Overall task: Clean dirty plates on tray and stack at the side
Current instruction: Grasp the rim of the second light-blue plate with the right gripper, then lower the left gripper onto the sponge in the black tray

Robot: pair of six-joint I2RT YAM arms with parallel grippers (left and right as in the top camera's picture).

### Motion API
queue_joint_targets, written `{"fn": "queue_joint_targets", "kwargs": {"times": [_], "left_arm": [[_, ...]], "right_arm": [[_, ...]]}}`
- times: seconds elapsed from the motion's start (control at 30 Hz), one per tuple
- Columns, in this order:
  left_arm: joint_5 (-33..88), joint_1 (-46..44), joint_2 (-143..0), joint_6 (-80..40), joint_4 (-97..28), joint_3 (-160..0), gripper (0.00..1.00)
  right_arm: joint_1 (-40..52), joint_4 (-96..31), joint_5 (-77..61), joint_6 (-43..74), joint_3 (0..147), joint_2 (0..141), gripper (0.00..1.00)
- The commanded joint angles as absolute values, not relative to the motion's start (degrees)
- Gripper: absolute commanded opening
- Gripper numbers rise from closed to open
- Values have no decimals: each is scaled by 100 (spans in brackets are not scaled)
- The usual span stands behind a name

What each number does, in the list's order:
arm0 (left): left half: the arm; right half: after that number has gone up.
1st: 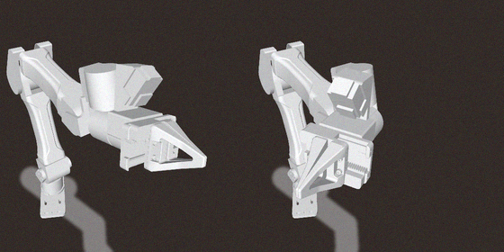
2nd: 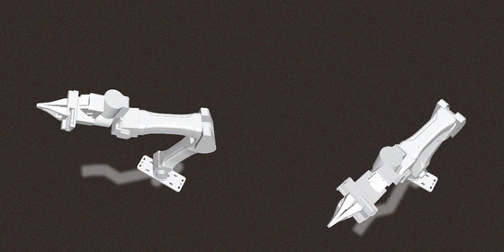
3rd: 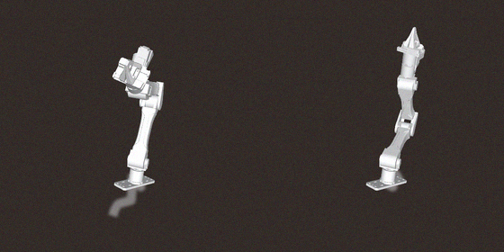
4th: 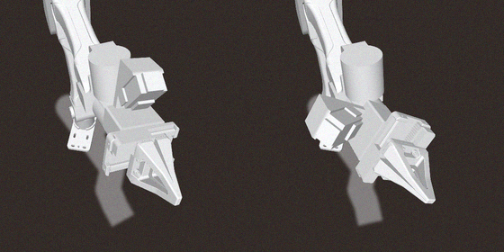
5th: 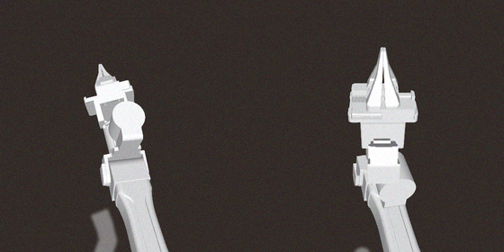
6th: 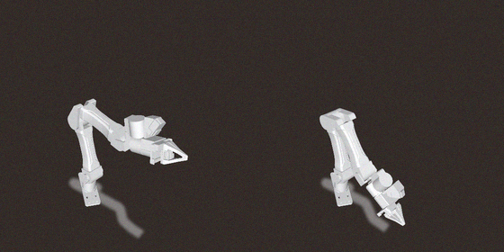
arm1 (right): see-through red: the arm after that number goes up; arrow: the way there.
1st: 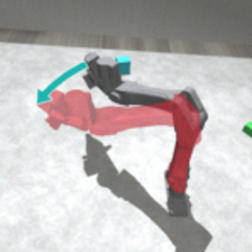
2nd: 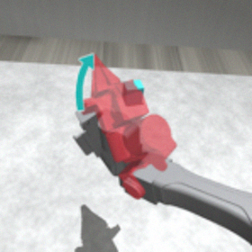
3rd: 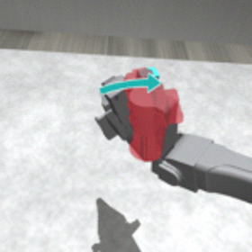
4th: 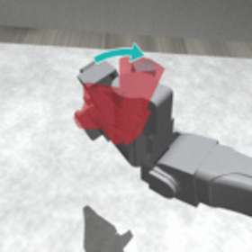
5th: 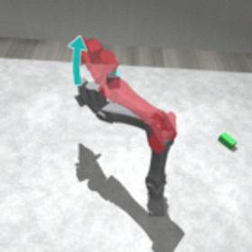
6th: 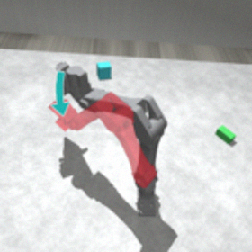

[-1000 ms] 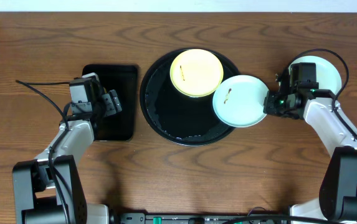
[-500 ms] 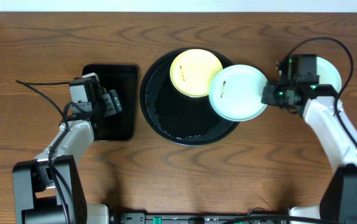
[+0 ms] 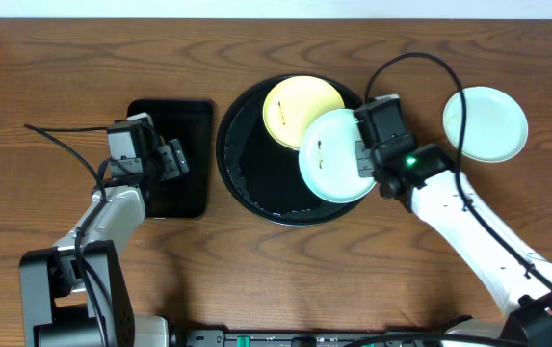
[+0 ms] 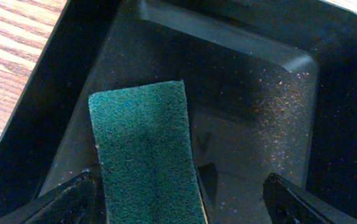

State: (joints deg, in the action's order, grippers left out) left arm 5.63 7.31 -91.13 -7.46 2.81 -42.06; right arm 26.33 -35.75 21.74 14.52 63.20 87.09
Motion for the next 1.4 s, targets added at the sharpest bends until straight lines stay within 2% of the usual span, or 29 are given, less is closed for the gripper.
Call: {"fn": "queue_joint_targets", "kwargs": {"times": [0.0,0.23,0.4,0.6,0.93,1.03,1.27,1.37], "left_arm": [[532,749,-9100,-714,270,-4237,86],[609,731,-9100,-851,298,-4237,86],[1463,722,-9074,-858,316,-4298,86],[639,694,-9076,-1310,148,-4298,86],[650,668,-9078,-1511,-322,-4298,86],[635,668,-9078,-1514,-519,-4296,77],[99,668,-9076,-1511,-711,-4298,73],[-119,668,-9063,-1511,-722,-4298,64]], "right_arm": [[2681,-3551,2383,1586,6403,8724,1],[2655,-3542,1918,1586,6403,8724,1],[2655,-3557,1920,1584,6401,8724,1],[2655,-3557,1922,1581,6401,8724,1],[2655,-3559,1920,1581,6401,8724,1],[2655,-3562,1920,1581,6401,8724,1],[2655,-3575,1920,1581,6401,8724,1],[2655,-3581,1920,1581,6401,8724,1]]}}
